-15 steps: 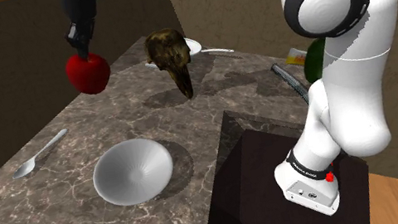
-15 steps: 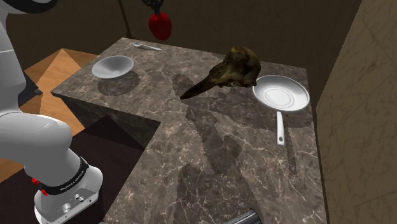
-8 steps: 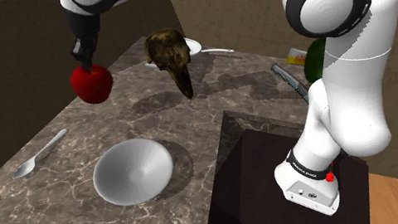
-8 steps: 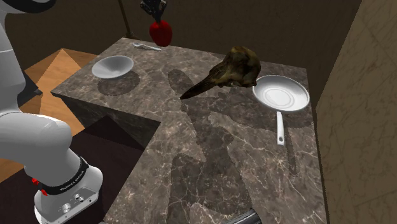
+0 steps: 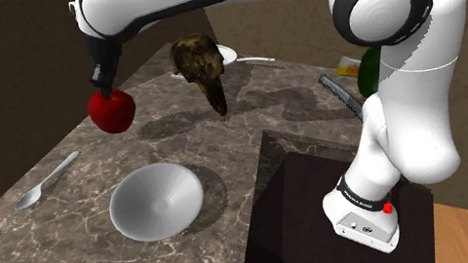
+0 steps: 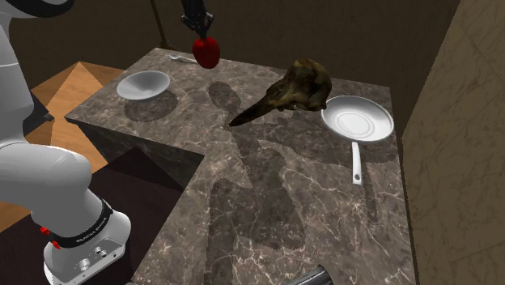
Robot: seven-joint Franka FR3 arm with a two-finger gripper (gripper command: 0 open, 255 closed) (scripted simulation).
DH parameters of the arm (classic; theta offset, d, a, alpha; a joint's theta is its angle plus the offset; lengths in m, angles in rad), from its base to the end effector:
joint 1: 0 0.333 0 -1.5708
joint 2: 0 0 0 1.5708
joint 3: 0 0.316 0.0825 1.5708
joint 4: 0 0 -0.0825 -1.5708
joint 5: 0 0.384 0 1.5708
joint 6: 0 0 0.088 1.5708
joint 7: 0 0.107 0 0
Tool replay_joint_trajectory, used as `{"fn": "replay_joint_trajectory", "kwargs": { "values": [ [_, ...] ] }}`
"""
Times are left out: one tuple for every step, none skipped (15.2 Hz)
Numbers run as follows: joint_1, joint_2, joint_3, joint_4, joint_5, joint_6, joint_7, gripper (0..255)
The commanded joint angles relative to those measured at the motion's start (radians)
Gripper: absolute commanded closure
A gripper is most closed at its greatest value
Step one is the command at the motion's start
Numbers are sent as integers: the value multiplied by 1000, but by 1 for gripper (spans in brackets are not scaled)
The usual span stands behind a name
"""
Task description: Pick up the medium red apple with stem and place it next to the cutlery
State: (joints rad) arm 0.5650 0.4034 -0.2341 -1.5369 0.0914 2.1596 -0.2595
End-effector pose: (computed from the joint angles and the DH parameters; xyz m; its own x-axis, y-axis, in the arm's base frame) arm 0.6490 0.2516 0.4504 0.8137 0.5382 0.2196 0.5385 -0.8402 0.0641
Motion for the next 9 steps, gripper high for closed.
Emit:
{"fn": "replay_joint_trajectory", "kwargs": {
  "values": [
    [0,6,1,-16,2,22,-1,255],
    [0,9,2,-25,3,34,-2,255],
    [0,12,2,-33,4,46,-3,255],
    [0,16,3,-41,6,58,-4,255],
    [-1,20,4,-49,7,69,-4,255],
    [-1,24,4,-57,8,81,-5,255],
    [-1,25,4,-59,9,84,-5,255],
    [-1,25,4,-59,9,84,-5,255],
    [-1,25,4,-59,9,84,-5,255]
  ]
}}
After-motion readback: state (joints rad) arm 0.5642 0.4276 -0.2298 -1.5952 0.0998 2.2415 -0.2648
